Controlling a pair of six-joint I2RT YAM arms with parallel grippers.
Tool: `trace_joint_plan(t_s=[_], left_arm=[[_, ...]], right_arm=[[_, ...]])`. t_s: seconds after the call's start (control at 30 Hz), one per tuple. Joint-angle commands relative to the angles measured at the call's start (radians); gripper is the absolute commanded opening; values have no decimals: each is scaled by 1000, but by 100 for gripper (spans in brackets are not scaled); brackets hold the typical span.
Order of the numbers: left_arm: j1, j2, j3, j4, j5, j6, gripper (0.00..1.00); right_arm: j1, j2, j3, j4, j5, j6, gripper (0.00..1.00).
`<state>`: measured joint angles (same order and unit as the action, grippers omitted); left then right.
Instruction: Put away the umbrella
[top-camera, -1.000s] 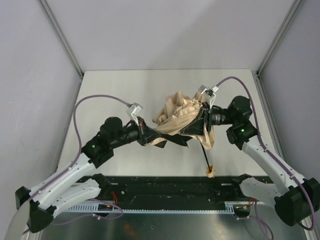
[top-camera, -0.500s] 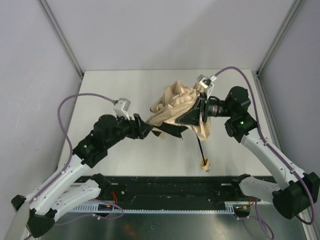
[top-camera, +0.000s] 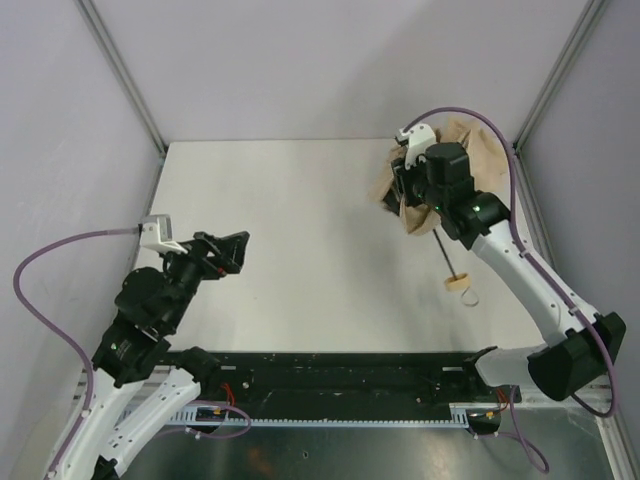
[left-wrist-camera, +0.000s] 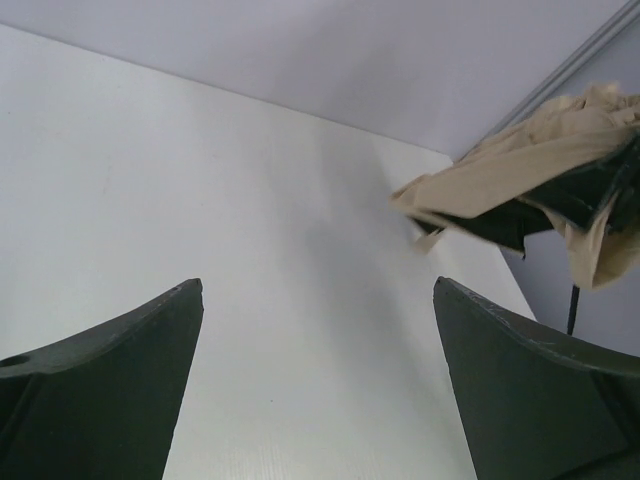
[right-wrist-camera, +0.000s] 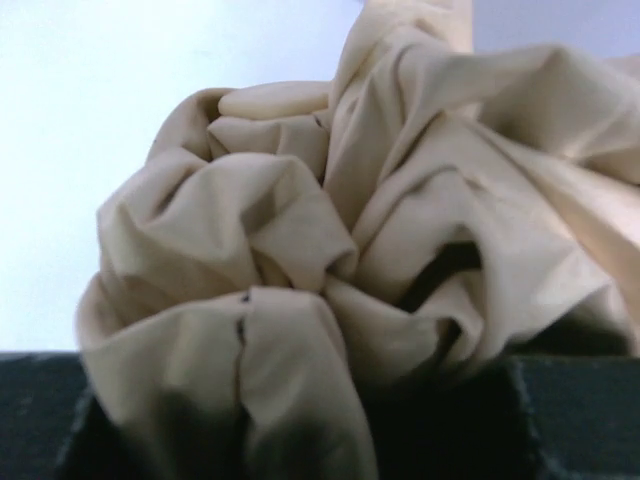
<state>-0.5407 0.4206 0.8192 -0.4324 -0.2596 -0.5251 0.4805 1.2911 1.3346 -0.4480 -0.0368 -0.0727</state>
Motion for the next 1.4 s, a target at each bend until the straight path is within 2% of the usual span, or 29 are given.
trace_joint_plan(t_s=[0.0, 0.1, 0.17, 0.27, 0.37, 0.57, 0.73, 0.97, 1.2, 1.37], left_arm=[[6, -14, -47, 12, -7, -19, 99], [5, -38, -84, 13, 5, -40, 99], [5, -53, -97, 11, 5, -41, 99], [6, -83, -116, 10, -4, -39, 99], [5, -116, -142, 3, -4, -53, 99], [5, -155, -229, -2, 12, -143, 99], [5, -169, -309, -21, 39, -254, 99], [5, -179, -324, -46, 75, -276, 99], [5, -167, -389, -79, 112, -436, 98], [15, -79, -471, -77, 156, -672, 99]], right_arm=[[90, 62, 108, 63, 622, -372, 0], [182, 146, 88, 180, 777, -586, 0], [245, 216, 70, 199, 795, -651, 0], [343, 340, 22, 206, 792, -659, 0], [415, 461, -1, 181, 766, -587, 0], [544, 625, -12, 71, 600, -404, 0], [563, 642, -63, 15, 288, -258, 0], [537, 739, -89, 27, -73, -162, 0], [490, 799, -149, 103, -202, -131, 0], [468, 798, -215, 172, -230, -126, 0]])
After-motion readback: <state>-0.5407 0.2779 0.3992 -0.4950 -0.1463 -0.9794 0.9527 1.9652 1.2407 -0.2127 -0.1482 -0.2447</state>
